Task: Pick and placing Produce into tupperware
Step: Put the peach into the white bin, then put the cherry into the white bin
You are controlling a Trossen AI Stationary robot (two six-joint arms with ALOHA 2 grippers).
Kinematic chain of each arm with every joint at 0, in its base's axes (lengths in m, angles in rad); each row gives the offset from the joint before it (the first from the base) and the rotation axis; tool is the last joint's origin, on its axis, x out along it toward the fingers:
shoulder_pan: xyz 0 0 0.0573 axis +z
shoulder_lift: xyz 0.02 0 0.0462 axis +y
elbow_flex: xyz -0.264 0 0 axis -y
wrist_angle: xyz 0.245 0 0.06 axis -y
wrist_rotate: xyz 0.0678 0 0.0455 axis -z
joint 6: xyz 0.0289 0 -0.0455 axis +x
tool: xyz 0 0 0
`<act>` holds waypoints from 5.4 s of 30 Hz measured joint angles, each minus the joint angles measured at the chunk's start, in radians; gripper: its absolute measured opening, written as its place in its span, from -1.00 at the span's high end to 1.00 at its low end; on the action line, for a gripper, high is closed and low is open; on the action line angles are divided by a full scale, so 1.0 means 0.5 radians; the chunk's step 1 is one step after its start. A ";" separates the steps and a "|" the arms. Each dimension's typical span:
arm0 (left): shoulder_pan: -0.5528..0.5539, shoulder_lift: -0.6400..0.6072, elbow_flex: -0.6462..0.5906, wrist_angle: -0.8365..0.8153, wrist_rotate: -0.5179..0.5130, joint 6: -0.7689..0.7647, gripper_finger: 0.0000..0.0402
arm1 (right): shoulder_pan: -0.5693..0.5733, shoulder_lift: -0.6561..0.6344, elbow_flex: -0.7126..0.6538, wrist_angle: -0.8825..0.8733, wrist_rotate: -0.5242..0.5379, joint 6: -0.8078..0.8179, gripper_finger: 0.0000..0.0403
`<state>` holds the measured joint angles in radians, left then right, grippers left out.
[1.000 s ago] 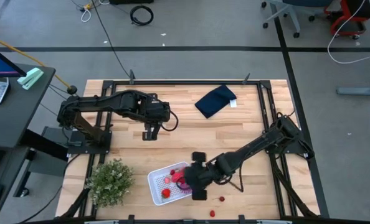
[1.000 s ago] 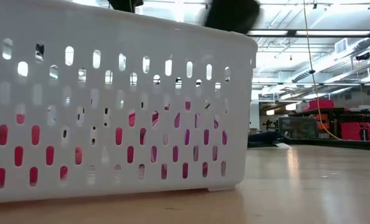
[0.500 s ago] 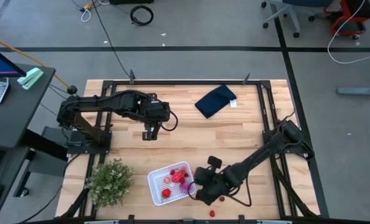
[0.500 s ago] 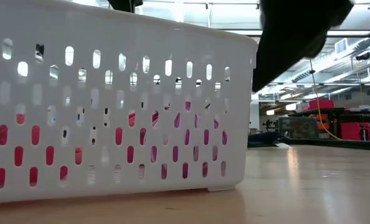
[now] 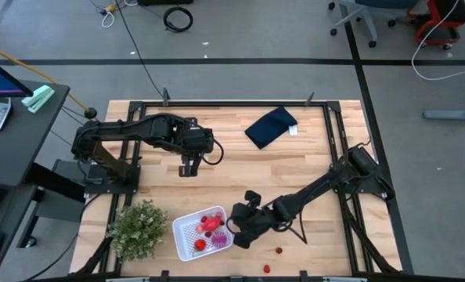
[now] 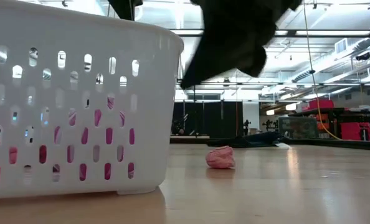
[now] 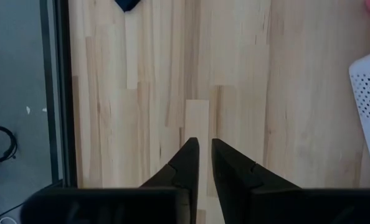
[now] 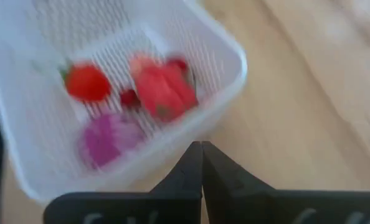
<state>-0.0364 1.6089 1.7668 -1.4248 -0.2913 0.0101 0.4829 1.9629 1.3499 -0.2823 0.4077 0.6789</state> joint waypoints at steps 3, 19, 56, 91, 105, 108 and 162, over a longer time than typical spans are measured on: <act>0.000 0.000 0.000 -0.003 0.000 0.000 0.76 | -0.011 0.000 0.000 -0.172 -0.129 0.017 0.96; 0.000 0.000 0.000 -0.003 0.000 -0.052 0.74 | 0.031 0.000 0.000 -0.283 -0.113 -0.053 0.39; -0.001 0.000 0.000 0.171 0.480 0.005 0.75 | 0.046 0.000 -0.365 0.204 0.094 -0.003 0.05; -0.082 -0.002 0.000 0.477 0.892 0.181 0.74 | -0.033 0.046 -0.412 0.161 0.075 -0.014 0.05; -0.082 -0.002 0.000 0.478 0.891 0.214 0.75 | -0.031 0.042 -0.589 0.385 0.167 0.053 0.13; -0.082 -0.002 0.000 0.477 0.891 0.214 0.76 | -0.031 0.042 -0.589 0.382 0.167 0.053 0.25; -0.082 -0.001 -0.001 0.484 0.890 0.224 0.74 | -0.034 -0.117 -0.061 0.059 -0.367 0.032 0.12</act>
<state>-0.0772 1.6085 1.7664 -1.1828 0.1539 0.1219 0.4660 1.9042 1.3194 -0.2526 0.2244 0.6948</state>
